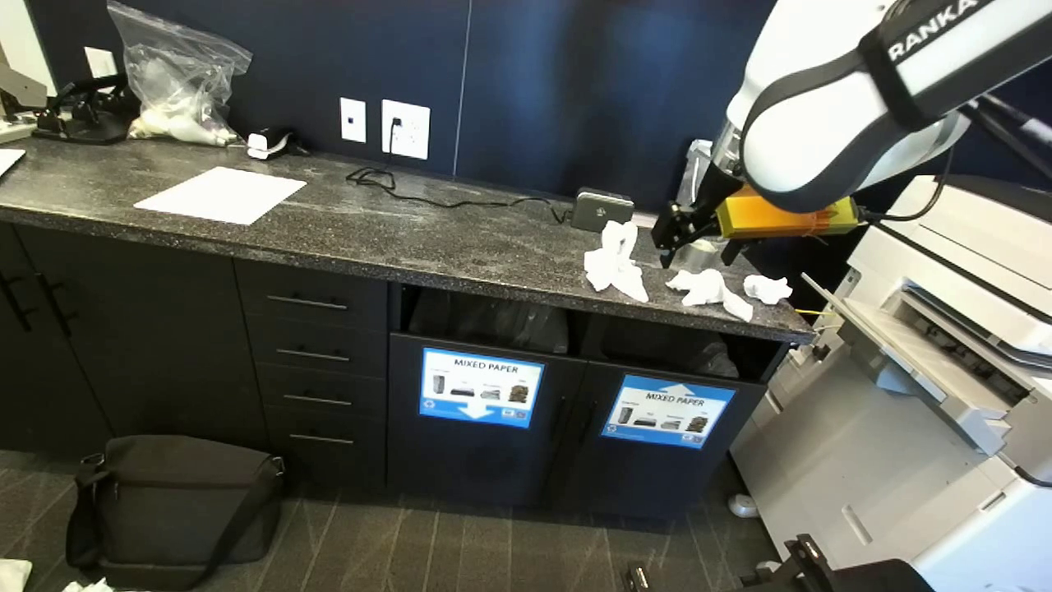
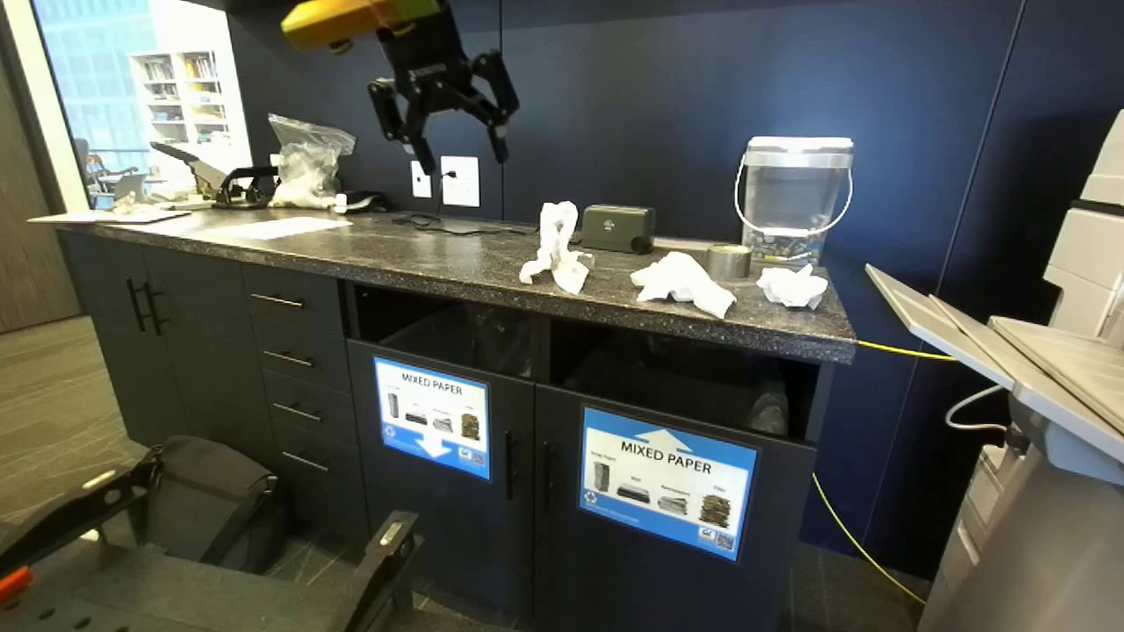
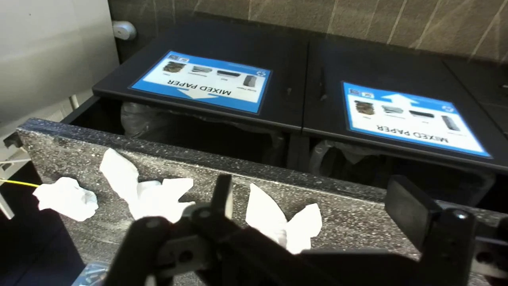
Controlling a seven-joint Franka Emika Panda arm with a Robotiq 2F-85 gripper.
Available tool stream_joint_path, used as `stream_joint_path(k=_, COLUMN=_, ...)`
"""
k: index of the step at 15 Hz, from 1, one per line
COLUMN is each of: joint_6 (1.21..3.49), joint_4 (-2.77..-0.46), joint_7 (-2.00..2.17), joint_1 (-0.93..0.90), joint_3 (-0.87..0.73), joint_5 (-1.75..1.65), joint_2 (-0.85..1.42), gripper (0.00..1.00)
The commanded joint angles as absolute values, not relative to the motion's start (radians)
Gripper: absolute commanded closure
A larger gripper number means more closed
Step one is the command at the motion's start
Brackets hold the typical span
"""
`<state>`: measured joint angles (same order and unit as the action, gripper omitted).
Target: Put the tissues inside the rubbish bin.
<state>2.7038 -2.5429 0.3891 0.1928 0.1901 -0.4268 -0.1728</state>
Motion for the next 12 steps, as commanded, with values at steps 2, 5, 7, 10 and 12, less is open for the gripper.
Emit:
stream_joint_path(k=2, joint_6=2.775, joint_4=-2.291, joint_7=0.403, joint_1=0.252, joint_3=0.139, joint_5=-0.526, joint_2=0.14, gripper=0.0)
stream_joint_path(k=5, joint_6=2.767, joint_4=-2.117, joint_7=0.312, joint_1=0.168, joint_3=0.031, joint_5=-0.441, joint_2=0.316, gripper=0.0)
stream_joint_path(k=7, joint_6=2.754, joint_4=-2.004, joint_7=0.23, joint_1=0.148, joint_3=0.004, joint_5=-0.353, joint_2=0.413, gripper=0.0)
stream_joint_path(k=10, joint_6=2.668, joint_4=-1.842, joint_7=0.084, joint_1=0.13, joint_3=-0.015, joint_5=-0.253, joint_2=0.509, gripper=0.0)
stream_joint_path(k=12, joint_6=2.598, joint_4=-1.754, joint_7=0.021, joint_1=0.115, joint_3=-0.031, joint_5=-0.239, joint_2=0.546, gripper=0.0)
